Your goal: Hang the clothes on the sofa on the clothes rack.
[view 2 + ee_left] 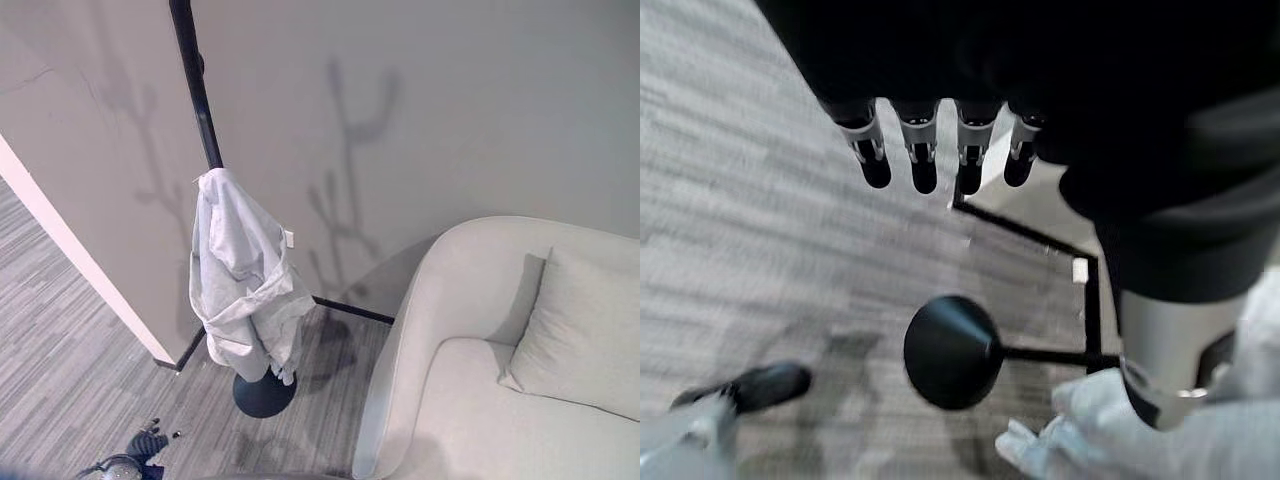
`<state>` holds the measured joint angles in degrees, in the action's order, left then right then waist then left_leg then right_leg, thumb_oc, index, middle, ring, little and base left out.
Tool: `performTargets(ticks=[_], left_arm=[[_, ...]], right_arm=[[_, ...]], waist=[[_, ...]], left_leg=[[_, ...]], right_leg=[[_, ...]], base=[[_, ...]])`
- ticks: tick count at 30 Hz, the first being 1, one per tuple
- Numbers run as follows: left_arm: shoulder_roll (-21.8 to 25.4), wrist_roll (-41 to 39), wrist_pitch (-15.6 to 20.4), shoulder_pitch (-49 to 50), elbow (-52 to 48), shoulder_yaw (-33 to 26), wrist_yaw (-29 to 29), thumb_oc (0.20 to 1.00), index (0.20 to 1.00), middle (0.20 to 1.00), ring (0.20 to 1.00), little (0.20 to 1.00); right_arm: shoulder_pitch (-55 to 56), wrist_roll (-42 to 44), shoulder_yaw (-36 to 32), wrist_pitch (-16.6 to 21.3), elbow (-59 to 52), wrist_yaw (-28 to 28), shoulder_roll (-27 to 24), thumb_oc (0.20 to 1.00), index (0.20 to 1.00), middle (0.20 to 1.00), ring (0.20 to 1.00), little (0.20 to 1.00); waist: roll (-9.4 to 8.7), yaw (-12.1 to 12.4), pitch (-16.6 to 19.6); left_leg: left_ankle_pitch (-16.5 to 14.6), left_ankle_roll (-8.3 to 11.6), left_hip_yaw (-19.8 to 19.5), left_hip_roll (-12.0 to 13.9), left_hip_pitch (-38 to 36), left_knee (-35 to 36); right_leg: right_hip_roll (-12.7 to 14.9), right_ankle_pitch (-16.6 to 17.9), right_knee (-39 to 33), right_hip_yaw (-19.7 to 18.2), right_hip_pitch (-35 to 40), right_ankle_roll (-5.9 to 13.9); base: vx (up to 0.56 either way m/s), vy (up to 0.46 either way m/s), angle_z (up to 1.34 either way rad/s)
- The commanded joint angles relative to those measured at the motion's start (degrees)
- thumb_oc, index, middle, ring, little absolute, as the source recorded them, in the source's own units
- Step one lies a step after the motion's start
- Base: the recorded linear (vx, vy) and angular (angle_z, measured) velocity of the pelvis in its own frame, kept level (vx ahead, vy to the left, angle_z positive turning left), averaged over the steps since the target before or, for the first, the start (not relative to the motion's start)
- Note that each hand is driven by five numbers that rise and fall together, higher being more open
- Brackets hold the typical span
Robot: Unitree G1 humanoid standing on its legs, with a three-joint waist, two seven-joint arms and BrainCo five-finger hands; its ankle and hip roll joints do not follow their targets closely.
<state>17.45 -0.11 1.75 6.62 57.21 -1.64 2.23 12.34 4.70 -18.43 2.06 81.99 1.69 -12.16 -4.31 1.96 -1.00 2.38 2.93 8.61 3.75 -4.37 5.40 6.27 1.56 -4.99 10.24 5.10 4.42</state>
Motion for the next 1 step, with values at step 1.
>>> performTargets(ticks=[1], left_arm=[[-1.4, -1.85, 2.1, -3.52, -0.61, 0.79, -0.46, 1.0, 1.0, 1.0, 1.0, 1.0]], right_arm=[[-4.13, 1.9, 0.61, 0.81, -1.3, -1.61, -2.39, 1.0, 1.0, 1.0, 1.0, 1.0]], waist=[[4.43, 0.04, -2.25]], left_leg=[[-1.38, 0.73, -0.3, 2.02, -1.83, -0.4]], right_leg=[[3.63, 6.83, 0.13, 0.77, 0.82, -1.6]], base=[[0.0, 0.0, 0.0]])
